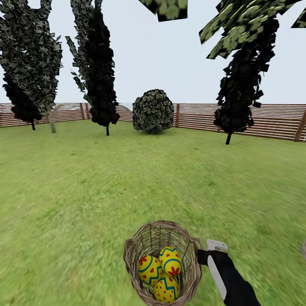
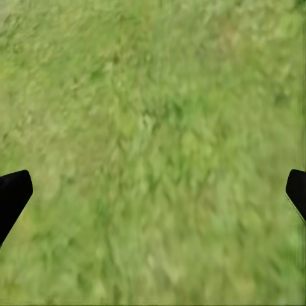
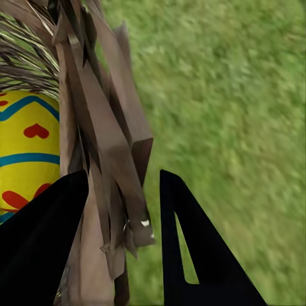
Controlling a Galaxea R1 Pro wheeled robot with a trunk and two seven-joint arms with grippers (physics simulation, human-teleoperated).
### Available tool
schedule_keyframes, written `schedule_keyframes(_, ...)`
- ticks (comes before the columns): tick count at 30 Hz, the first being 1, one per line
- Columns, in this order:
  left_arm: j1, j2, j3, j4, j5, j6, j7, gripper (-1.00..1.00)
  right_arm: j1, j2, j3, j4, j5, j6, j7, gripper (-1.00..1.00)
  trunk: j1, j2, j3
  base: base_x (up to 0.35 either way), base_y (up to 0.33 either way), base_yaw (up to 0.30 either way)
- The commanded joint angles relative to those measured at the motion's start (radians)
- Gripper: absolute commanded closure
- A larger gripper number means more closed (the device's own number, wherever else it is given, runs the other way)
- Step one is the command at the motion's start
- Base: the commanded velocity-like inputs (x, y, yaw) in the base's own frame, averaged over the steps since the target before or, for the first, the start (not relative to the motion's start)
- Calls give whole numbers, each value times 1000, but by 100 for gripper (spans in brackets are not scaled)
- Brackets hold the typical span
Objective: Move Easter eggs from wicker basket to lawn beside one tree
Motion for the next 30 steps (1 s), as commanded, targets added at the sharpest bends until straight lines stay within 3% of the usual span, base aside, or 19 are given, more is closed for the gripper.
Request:
schedule_keyframes(1, -1, 0, -3, 1, 2, -4, 3, -100, -1, 1, -1, -2, -18, 0, -7, 100, 1, -1, -1, 335, 52, 0)
schedule_keyframes(7, -1, 0, -3, 1, 2, -4, 3, -100, 1, 1, 0, -2, -18, -34, -7, 100, 1, -1, 0, 333, 103, -115)
schedule_keyframes(30, -1, 0, -3, 1, 2, -4, 3, -100, 1, 2, 1, -2, -18, -39, -7, 100, 1, -1, 0, 322, 164, -32)
